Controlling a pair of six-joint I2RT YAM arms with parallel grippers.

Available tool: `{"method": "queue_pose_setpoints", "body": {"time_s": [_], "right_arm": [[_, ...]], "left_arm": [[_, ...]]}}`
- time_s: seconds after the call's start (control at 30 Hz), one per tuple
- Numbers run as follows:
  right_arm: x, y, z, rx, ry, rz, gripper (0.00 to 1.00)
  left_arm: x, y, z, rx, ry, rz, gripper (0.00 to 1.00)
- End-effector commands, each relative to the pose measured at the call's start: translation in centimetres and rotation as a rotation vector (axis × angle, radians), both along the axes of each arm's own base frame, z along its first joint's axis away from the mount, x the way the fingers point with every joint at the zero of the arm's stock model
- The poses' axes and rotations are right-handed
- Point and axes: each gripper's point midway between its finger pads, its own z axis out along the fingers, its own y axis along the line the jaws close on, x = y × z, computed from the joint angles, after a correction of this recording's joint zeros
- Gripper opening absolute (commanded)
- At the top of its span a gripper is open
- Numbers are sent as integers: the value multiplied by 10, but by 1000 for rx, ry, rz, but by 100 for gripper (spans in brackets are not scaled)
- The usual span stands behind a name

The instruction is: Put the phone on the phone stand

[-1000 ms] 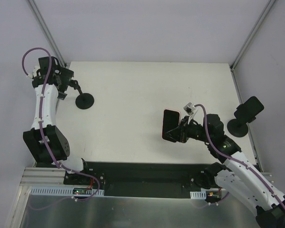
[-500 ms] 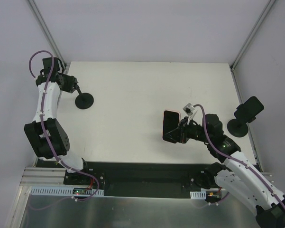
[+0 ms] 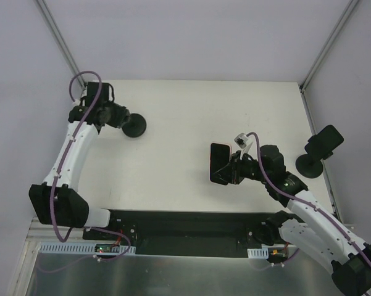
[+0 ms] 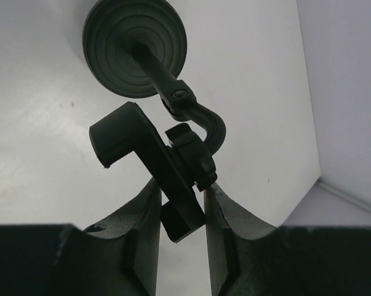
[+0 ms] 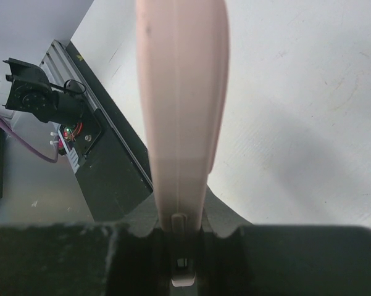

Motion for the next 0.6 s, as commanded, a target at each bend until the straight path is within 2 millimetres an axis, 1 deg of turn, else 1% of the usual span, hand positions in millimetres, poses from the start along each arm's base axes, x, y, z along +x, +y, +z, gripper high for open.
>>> {"method": "queue_pose_setpoints", "body": {"time_s": [0.0, 0.03, 0.07, 0.1, 0.13, 0.17, 0.2, 0.23, 0.27, 0.3, 0.33, 0.37, 0.4, 0.43, 0.47, 0.53, 0.57], "right_arm": [[9, 9, 31, 81, -92, 9, 1], [9, 8, 32, 85, -97, 8, 1], [9, 8, 33, 88, -97, 5, 1], [9, 8, 34, 92, -98, 1, 1], [8, 7, 38, 100, -106, -2, 1], [9, 6, 39, 103, -108, -14, 1], [8, 5, 40, 104, -112, -16, 1], [8, 4, 43, 112, -121, -22, 1], [8, 4, 43, 113, -123, -28, 1], [8, 3, 42, 111, -122, -34, 1], [8, 2, 44, 114, -129, -39, 1], [8, 1, 43, 111, -128, -45, 1], [8, 1, 42, 108, -124, -46, 1], [8, 1, 41, 107, -124, -44, 1], [8, 1, 40, 107, -119, -43, 1], [9, 1, 39, 102, -116, -44, 1], [9, 1, 40, 103, -117, -44, 1]], "left_arm": [[-17, -56, 37, -16, -131, -41, 0], [-21, -77, 36, -6, -132, -74, 0], [-22, -91, 32, -12, -118, -99, 0], [-23, -102, 35, -29, -120, -110, 0], [-29, -121, 33, -30, -111, -151, 0], [-29, -128, 29, -22, -101, -160, 0], [-29, -133, 34, -15, -115, -160, 0], [-33, -143, 34, 14, -124, -177, 0], [-33, -147, 31, 31, -115, -185, 0], [-34, -152, 36, 32, -123, -195, 0], [-33, -156, 35, 38, -121, -202, 0], [-35, -163, 30, 49, -106, -223, 0], [-35, -168, 32, 53, -109, -230, 0], [-35, -171, 30, 61, -103, -238, 0], [-37, -178, 25, 76, -92, -256, 0], [-39, -186, 25, 89, -94, -272, 0], [-39, -189, 21, 99, -88, -276, 0]]}}
